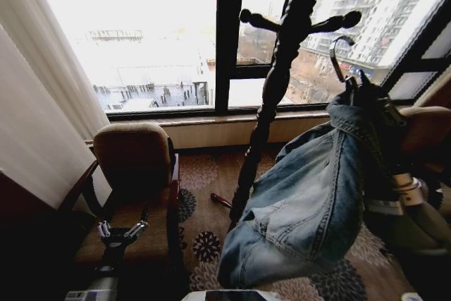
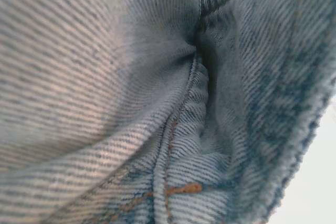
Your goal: Pick up the clothes from the bed and hang them on the clothes hanger.
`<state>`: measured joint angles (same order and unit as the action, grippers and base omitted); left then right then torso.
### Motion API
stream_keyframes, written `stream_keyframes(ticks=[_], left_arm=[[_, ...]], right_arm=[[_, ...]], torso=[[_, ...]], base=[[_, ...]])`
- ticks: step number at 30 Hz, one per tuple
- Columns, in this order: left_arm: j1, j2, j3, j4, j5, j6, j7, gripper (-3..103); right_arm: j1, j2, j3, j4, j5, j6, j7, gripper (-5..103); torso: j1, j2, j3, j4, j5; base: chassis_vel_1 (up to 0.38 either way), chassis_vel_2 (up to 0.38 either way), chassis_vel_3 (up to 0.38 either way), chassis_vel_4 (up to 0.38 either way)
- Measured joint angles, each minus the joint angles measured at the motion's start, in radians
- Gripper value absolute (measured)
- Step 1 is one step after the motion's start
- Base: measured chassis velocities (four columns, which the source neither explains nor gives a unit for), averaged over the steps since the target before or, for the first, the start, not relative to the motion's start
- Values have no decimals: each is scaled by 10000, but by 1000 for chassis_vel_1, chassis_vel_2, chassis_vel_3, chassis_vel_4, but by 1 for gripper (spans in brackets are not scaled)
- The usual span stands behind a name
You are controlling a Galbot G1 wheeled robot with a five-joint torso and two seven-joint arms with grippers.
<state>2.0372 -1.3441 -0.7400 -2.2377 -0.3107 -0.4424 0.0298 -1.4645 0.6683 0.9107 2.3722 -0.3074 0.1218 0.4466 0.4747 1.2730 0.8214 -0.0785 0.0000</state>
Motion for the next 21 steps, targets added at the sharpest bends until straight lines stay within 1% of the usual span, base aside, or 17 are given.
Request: stream_keyframes(ticks=[2,4,7,10,21], left_arm=[[-1,0,0,0,0,0,0,100],[-1,0,0,0,0,0,0,100],[-1,0,0,0,0,0,0,100],[-1,0,0,0,0,0,0,100],[-1,0,0,0,0,0,0,100]], right_arm=[[246,-220,35,-177,181,-4,3,15],[326,-289,35,-224,228,-6,6,15],[744,-656,-13,-447,471,-30,29,15],[920,-810,-40,-509,599,-86,66,15],[1223,-846,220,-1018,829,36,98,15]], torso=[[2,-1,1,0,0],[3,-2,1,-1,0],[-4,0,-1,-3,1],[-6,0,-3,-3,0],[-5,1,-2,-3,0]], base=[[0,0,0,0],[0,0,0,0],[0,0,0,0],[0,0,0,0],[0,0,0,0]])
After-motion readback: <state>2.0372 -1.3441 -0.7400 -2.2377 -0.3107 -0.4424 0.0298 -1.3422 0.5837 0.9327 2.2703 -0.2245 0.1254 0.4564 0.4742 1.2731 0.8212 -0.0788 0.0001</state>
